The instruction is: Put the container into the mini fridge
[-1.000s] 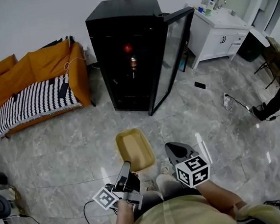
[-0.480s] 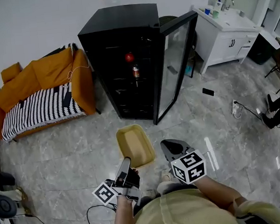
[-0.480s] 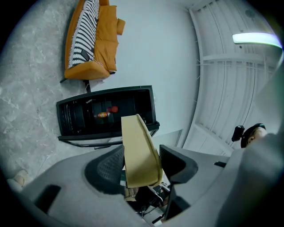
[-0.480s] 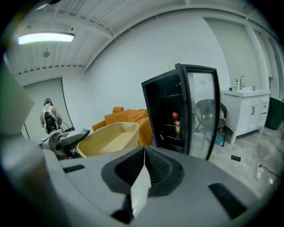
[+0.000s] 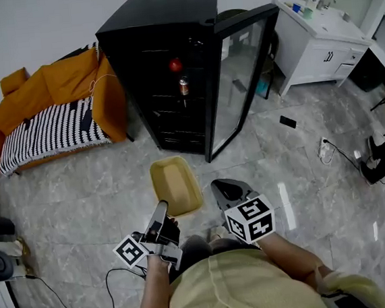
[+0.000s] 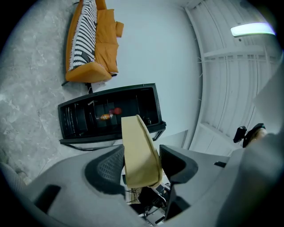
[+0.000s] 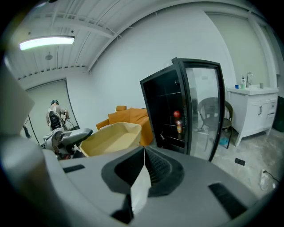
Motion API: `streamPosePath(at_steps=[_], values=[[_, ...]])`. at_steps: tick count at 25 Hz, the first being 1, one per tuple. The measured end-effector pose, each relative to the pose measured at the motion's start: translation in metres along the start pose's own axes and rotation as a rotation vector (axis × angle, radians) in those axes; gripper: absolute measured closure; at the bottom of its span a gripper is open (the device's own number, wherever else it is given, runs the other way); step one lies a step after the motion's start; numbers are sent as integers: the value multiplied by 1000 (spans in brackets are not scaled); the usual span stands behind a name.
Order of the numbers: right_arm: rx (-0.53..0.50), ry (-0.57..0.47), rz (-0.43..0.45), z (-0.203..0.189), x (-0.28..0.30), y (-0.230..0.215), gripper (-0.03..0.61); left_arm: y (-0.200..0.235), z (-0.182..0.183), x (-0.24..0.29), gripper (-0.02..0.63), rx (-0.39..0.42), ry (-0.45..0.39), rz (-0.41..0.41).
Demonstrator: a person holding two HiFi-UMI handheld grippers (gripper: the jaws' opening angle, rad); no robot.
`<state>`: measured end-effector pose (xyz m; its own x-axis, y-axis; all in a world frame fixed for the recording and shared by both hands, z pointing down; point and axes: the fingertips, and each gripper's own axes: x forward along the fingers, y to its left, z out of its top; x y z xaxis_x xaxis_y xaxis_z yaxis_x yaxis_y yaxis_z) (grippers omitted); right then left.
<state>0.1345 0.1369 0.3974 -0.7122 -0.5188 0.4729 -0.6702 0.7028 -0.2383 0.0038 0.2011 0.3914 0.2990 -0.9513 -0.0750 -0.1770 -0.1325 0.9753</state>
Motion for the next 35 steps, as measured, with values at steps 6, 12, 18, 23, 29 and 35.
streamPosePath(at_steps=[6,12,18,23,29,35], values=[[38,13,2,0,3,-16,549,2,0,10,354,0,-5,23],[54,25,6,-2,14,-25,549,17,9,20,354,10,-12,47],[64,39,-32,-1,27,-36,549,28,25,41,356,-29,-11,15],[60,44,-45,12,52,-39,549,39,46,64,354,-25,19,5],[39,52,-59,31,88,-40,549,48,76,95,356,-39,45,-24],[54,82,-92,40,117,-50,549,58,99,122,356,-57,76,-54]])
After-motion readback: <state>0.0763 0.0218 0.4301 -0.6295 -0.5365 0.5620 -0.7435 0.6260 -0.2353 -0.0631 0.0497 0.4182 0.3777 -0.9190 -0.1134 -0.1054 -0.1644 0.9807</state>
